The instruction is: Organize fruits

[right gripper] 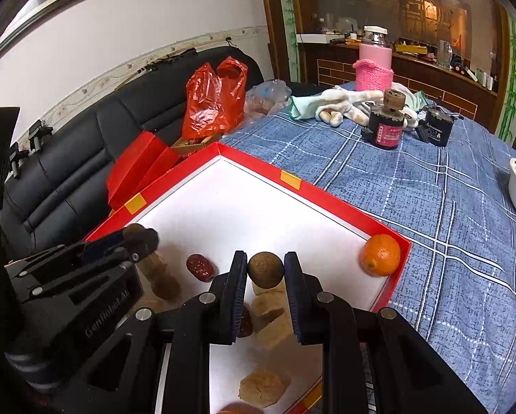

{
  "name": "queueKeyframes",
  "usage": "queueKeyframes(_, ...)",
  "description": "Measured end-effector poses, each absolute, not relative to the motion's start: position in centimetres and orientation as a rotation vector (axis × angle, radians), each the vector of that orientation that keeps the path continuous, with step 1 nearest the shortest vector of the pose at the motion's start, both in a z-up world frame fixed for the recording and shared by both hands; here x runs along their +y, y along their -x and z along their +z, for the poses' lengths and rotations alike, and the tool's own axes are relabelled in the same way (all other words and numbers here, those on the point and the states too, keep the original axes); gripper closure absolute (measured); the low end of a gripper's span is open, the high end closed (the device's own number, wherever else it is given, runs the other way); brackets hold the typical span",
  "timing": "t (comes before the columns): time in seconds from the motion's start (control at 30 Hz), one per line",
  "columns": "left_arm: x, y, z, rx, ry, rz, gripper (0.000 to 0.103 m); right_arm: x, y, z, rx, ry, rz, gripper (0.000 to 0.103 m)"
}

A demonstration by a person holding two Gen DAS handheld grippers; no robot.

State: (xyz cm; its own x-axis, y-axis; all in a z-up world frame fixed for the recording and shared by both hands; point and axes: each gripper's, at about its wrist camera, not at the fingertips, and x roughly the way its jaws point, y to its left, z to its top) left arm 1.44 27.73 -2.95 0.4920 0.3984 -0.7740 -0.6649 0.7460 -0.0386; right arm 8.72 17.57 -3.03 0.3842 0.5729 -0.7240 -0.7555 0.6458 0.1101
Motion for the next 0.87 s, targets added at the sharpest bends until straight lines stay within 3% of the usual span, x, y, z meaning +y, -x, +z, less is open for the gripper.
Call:
queueKeyframes(0.03,27.8,-1.6,-3.1,0.840,0.356,0.658,0.082,17.6,-8.7,-3.1,0.813,0.264,0.856,0.074)
queueKeyframes(0.1,27.9,-1.7,-3.3,0.862,0.379,0.639,0.079,17.4,-8.6,-3.0,0.812,0.260,0.849,0.048)
queueKeyframes(0.17,27.9,-1.6,-3.4,0.866,0.386,0.663,0.051,17.0,-8.7,-2.8,0.804,0.253,0.837,0.048)
queueKeyframes(0.27,27.8,-1.1,-3.1,0.835,0.394,0.673,0.034,15.9,-8.7,-2.3,0.795,0.230,0.825,0.043)
queueKeyframes(0.37,27.4,-1.0,-2.7,0.845,0.389,0.679,0.021,14.8,-8.3,-1.4,0.769,0.212,0.820,0.029)
queueKeyframes(0.57,24.6,-0.4,-1.5,0.822,0.285,0.640,0.015,11.4,-5.7,0.8,0.687,0.226,0.857,0.001)
queueKeyframes(0.87,22.0,0.4,-0.3,0.780,0.253,0.635,0.011,5.4,-2.7,3.4,0.595,0.194,0.845,0.001)
